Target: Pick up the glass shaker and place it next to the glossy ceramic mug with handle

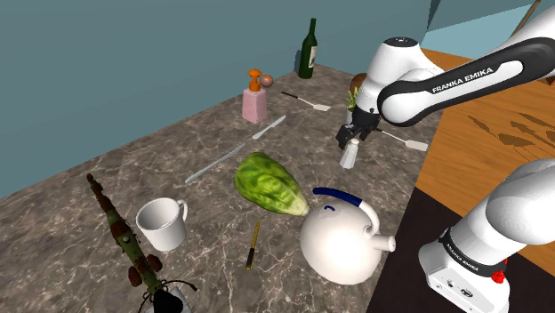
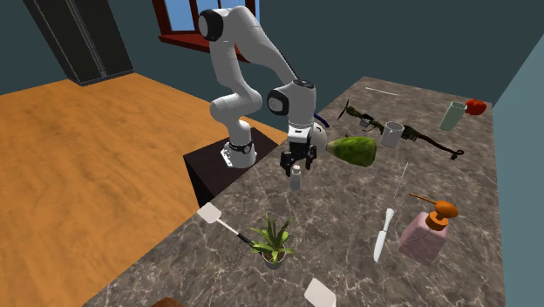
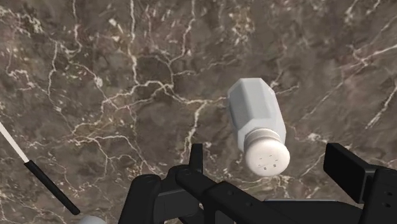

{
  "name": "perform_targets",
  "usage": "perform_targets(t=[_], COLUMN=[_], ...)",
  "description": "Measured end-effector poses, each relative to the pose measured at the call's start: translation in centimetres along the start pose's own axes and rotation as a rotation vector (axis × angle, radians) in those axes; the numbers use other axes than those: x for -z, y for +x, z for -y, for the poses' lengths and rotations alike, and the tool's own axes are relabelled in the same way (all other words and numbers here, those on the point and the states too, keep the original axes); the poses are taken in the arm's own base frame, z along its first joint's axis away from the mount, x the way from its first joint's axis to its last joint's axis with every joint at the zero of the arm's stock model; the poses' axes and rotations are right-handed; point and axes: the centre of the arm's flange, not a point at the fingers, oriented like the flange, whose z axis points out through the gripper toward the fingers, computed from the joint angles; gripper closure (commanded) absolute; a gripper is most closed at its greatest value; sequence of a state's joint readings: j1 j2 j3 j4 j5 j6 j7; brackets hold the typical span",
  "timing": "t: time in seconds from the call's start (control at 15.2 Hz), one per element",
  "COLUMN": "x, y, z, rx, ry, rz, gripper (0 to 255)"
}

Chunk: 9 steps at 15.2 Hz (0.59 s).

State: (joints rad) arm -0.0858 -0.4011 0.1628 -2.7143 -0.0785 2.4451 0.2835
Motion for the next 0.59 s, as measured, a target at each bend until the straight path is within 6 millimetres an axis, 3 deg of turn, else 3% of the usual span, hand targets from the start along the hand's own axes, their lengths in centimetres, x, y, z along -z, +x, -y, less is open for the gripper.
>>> perform_targets(t=[0.2, 0.26, 0.59], x=[-0.02, -0.02, 0.00], y=[0.00, 0.00, 0.01], z=[0.00, 0.00, 0.01], rx=[0.000, 0.000, 0.000], ry=[0.000, 0.000, 0.000], rz=[0.000, 0.000, -0.001], gripper=[0, 255, 255])
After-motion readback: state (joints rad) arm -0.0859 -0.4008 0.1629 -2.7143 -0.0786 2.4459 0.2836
